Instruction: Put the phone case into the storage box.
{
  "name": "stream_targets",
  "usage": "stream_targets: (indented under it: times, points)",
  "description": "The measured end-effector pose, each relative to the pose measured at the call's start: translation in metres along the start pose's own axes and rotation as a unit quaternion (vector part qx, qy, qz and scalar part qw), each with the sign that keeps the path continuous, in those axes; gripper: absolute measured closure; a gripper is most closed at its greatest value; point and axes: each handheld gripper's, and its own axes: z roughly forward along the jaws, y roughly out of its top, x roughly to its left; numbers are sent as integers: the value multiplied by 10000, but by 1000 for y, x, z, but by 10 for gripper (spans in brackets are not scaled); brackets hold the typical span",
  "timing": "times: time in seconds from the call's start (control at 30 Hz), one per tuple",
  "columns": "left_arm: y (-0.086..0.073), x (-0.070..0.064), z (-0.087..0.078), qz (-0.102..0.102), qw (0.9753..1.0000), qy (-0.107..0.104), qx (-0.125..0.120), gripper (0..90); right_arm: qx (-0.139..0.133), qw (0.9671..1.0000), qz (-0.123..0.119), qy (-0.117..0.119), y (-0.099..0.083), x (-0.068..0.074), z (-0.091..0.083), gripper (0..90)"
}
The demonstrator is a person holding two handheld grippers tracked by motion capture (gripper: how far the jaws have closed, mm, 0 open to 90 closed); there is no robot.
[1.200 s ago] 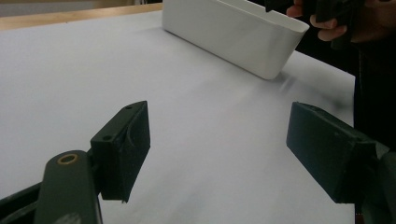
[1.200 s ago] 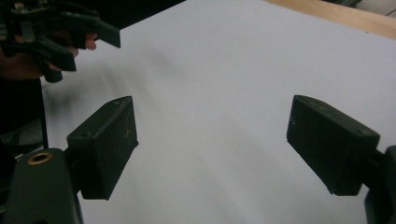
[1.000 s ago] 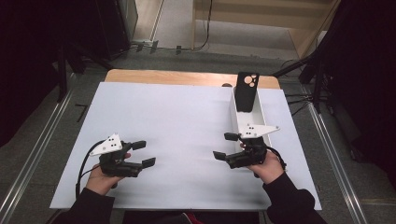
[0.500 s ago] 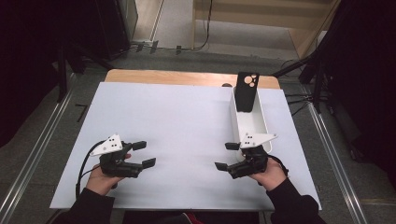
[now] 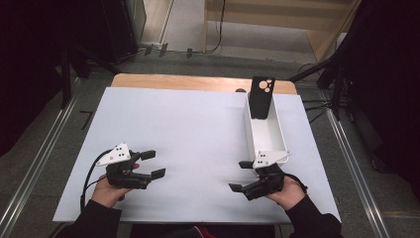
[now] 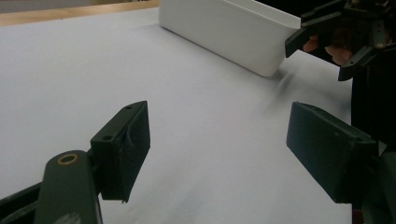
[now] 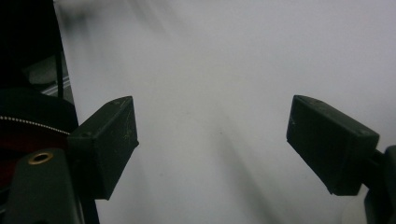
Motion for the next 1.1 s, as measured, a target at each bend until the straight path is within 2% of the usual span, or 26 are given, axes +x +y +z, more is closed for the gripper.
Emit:
stream_targets:
  times: [0.13,0.23,0.37,0.47,0.57,0.77,1.1]
  points:
    - [0,0,0,30,10000,-19,18,214,19,10000,-25,-1,-4,2,-2,150]
    - [0,-1,0,26,10000,-17,12,214,147,9999,-12,51,-8,3,-1,150]
    - [-1,-1,0,22,10000,-14,19,214,307,9995,-39,-30,-15,4,0,150]
    - [-1,-1,-1,23,10000,-21,5,214,260,9996,-70,-47,-22,1,-3,150]
    - [-2,-1,-1,21,10000,-21,2,214,196,9998,27,-83,-29,-1,-7,150]
    - [-1,-1,-1,24,10000,-19,-3,214,302,9993,103,-179,-42,-8,-9,150]
    - [-1,-1,-1,27,10000,-13,7,214,290,9993,111,-189,-44,-10,-9,150]
